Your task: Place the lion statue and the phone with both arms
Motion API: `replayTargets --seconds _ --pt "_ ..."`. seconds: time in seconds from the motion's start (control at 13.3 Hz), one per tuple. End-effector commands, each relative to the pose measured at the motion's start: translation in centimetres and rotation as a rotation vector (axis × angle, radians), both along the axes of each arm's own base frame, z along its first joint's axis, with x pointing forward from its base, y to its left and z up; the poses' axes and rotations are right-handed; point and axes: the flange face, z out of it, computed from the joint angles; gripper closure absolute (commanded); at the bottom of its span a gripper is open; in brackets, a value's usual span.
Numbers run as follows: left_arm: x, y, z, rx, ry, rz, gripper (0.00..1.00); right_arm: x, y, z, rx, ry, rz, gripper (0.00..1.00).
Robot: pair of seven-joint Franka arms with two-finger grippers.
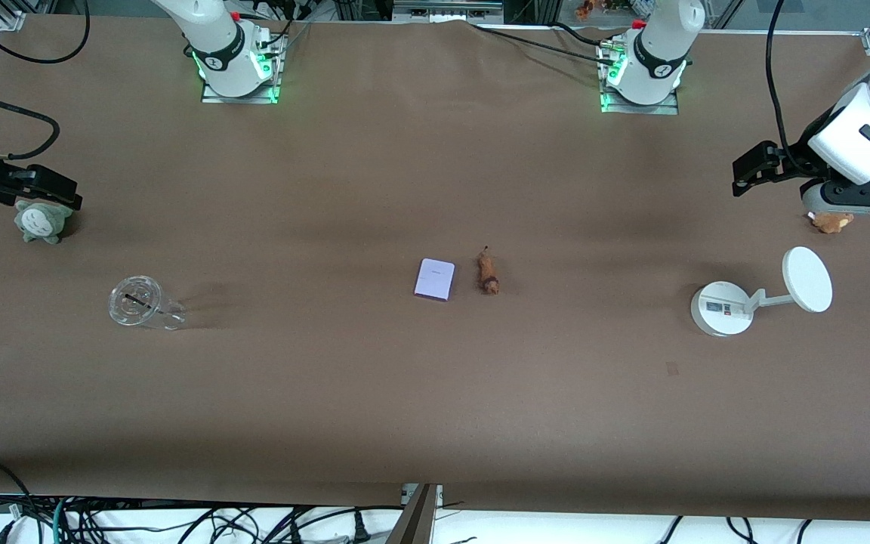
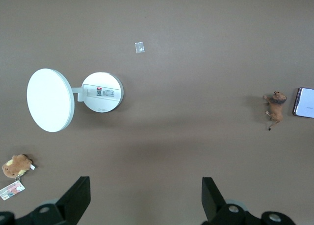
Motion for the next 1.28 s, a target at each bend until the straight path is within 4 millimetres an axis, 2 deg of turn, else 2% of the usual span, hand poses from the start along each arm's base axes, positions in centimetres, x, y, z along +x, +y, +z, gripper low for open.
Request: replayTargets --seconds 0.0,0.83,1.13,1.2 --pt "-0.1 0.3 0.8 0.01 -0.006 0.004 0.0 0.3 -0.1 0.6 -0.002 -0.001 0.005 0.0" --pt "0.0 0.2 0.5 0.011 0.003 0.003 0.0 0.3 -0.1 0.6 -0.001 -0.003 0.0 0.0" --pt "0.0 0.2 0.3 0.011 0.006 0.003 0.0 0.5 0.3 0.1 0.0 0.003 -0.004 0.0" --pt "0.0 0.1 0.2 0.009 0.008 0.001 0.0 0.9 0.3 -0.6 -0.002 0.013 -0.004 0.0"
